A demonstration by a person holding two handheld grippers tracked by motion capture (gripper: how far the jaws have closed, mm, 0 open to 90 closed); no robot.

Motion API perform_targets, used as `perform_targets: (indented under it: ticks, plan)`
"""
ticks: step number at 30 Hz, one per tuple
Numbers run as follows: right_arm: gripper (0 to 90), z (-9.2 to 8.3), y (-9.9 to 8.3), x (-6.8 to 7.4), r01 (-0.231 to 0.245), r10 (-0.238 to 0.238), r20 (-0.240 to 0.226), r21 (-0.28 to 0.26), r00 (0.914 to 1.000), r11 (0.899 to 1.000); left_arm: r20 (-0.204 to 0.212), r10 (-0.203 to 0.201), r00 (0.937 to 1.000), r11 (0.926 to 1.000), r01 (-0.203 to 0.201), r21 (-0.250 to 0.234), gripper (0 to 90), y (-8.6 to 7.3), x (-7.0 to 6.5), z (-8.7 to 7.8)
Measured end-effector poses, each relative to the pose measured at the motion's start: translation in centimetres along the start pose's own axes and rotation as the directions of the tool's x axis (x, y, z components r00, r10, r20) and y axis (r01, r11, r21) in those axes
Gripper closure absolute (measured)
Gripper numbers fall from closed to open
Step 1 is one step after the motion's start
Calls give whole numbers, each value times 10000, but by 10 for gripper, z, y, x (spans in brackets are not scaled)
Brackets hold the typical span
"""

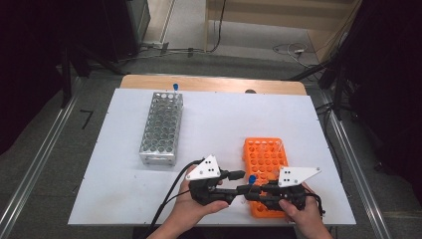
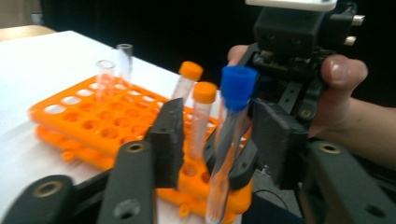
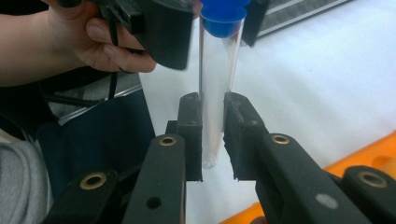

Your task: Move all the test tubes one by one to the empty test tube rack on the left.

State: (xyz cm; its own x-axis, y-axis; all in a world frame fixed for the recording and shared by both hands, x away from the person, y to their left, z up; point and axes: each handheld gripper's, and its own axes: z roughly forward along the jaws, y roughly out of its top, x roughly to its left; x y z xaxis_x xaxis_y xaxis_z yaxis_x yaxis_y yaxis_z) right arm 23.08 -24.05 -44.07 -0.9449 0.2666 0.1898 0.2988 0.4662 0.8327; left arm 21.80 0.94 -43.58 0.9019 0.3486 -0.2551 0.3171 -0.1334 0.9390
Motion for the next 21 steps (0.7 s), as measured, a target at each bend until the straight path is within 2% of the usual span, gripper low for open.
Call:
perform_targets:
  ticks: [1,6,13,16,17,18,21]
  plan:
    - [745,2,1,1,54,-54,-59,10,10000,10000,77,46,10000,10000,-46,22,631,0,-1,2]
    - [745,3,1,2,115,-115,-72,66,9999,9999,253,79,9996,10000,-80,30,740,1,-2,5]
    - [736,3,0,1,-62,63,-255,11,9997,10000,29,438,9990,9990,-438,73,769,1,-3,4]
    - [604,2,0,0,-213,205,-608,-124,9979,9997,-90,510,9987,9987,-510,16,769,2,-4,3]
    - [604,2,0,0,-213,205,-608,-124,9979,9997,-118,491,9987,9988,-491,-10,769,3,-3,2]
    - [535,-1,1,1,-109,99,-725,-134,9973,9999,-133,455,9989,9989,-456,-54,770,3,-2,1]
    - [471,-4,1,2,-17,0,-733,-235,9973,9997,-356,448,9984,9989,-451,-95,770,4,1,-4]
